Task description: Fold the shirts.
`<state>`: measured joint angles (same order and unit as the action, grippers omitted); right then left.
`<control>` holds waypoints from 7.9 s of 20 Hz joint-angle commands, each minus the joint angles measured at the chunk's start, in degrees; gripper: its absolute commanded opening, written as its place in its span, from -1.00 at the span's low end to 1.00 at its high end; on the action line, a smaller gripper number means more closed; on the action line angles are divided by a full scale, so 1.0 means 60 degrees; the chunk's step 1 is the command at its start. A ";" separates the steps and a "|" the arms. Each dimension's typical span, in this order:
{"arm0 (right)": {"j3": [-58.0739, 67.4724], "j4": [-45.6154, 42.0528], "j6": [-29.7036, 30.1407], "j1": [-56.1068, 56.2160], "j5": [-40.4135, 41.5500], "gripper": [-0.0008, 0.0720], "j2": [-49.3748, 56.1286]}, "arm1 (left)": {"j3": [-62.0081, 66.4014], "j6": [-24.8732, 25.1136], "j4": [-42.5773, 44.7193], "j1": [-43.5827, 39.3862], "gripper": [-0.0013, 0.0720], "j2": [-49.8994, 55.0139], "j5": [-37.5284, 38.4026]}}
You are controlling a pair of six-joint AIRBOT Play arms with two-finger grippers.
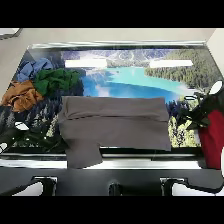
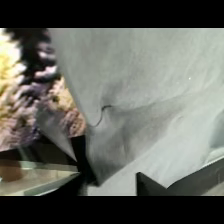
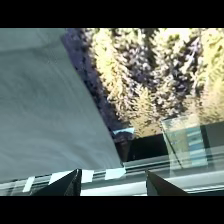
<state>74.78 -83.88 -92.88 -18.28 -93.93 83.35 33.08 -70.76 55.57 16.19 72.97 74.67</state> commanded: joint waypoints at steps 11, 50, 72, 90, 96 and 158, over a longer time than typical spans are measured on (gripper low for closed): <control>-0.4907 0.1239 0.0623 -0.0018 0.3082 0.54 -0.1249 | -0.0397 0.0240 -0.0342 -0.0033 -0.88 -0.0168 -0.0954; 0.2973 0.2634 0.0270 -0.0342 0.2667 0.92 0.3184 | 1.0331 -0.1679 -0.0390 -0.0251 0.60 0.5093 0.0324; 0.2929 0.4506 0.1024 0.1993 0.2630 -0.87 0.0186 | 0.9125 -0.1876 -0.1756 -0.6553 -0.88 0.4903 -0.2889; 0.2925 0.4433 -0.0379 0.4149 0.3665 -0.87 -0.1384 | 0.9118 -0.2204 -0.3555 -0.5941 -0.89 0.4364 -0.4080; 0.2929 0.6553 -0.0386 0.7104 0.6568 -0.87 0.1450 | 0.9118 -0.2382 -0.2138 -0.1483 -0.88 0.0164 -0.3840; 0.3493 0.2947 -0.2106 -0.8459 -0.0568 -0.87 -0.1552 | 0.8604 -0.1410 -0.1005 0.0783 -0.88 -0.3115 -0.2605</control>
<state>96.92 -56.82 -104.01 -67.59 -92.18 74.50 84.71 -79.44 49.54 20.84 54.43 58.96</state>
